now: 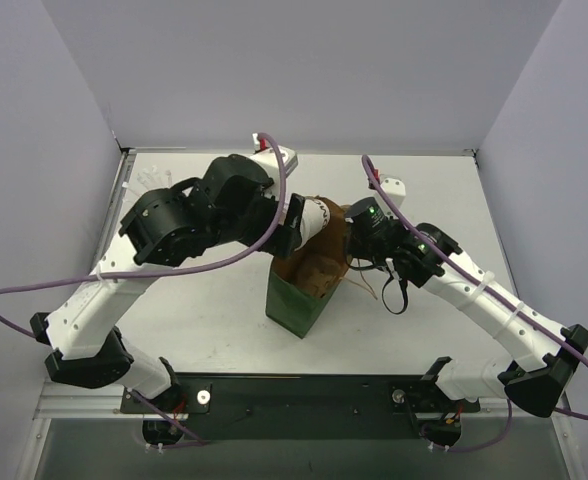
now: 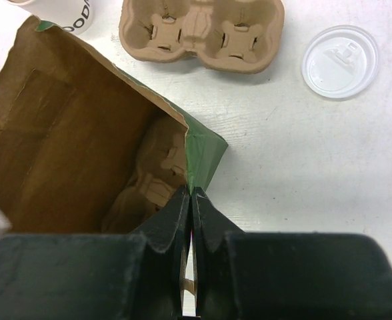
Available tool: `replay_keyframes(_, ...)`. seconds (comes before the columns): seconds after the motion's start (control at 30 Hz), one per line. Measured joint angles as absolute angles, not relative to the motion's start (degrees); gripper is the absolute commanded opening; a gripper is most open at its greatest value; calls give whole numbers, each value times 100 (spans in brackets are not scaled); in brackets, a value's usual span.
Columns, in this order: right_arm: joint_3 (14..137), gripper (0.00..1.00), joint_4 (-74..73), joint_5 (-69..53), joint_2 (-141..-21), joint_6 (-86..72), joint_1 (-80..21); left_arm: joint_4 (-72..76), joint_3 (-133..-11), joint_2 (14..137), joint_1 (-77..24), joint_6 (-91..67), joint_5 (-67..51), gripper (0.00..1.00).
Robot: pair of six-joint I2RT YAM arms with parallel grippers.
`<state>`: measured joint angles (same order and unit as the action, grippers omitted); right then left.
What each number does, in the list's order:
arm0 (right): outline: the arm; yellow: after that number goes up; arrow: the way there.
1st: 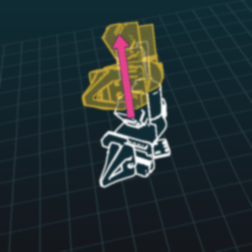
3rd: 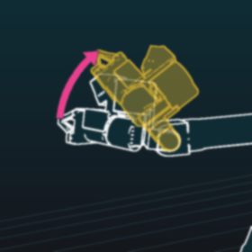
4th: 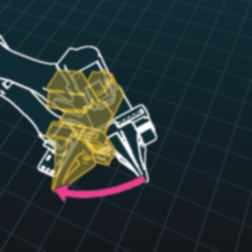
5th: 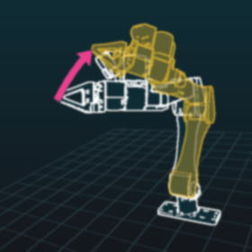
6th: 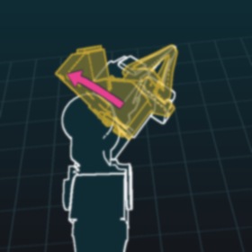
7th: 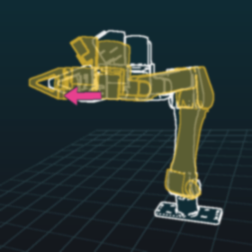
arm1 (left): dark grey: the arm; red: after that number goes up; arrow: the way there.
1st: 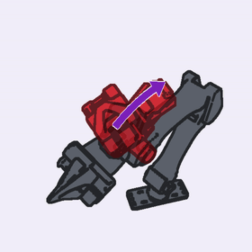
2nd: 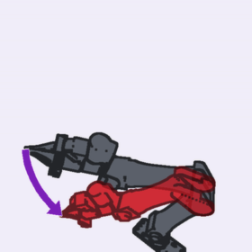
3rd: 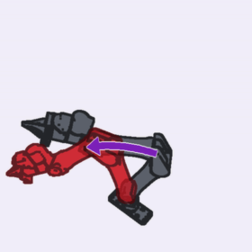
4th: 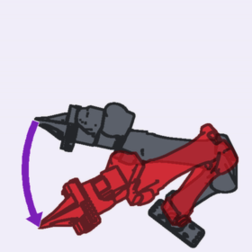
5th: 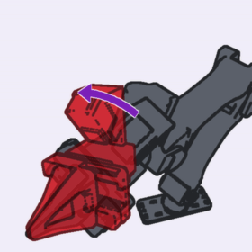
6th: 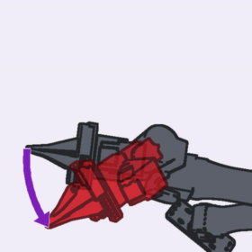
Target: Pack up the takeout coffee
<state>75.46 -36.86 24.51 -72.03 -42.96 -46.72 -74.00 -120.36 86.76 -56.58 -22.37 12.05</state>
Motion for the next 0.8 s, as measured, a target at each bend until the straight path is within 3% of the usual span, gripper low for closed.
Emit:
replay_keyframes(0.33,7546,0,-3868,2532,-7120,-4219,-4532,-7242,-12038,7811,-5599,-2635,1865,32)
replay_keyframes(0.57,7496,2,-4171,2550,-6307,-4206,-4147,-7550,-12121,7867,-5264,-2941,2091,31)
replay_keyframes(0.8,7531,5,-4541,2512,-5533,-4132,-3747,-7612,-10739,8315,-4689,-2915,1647,29)
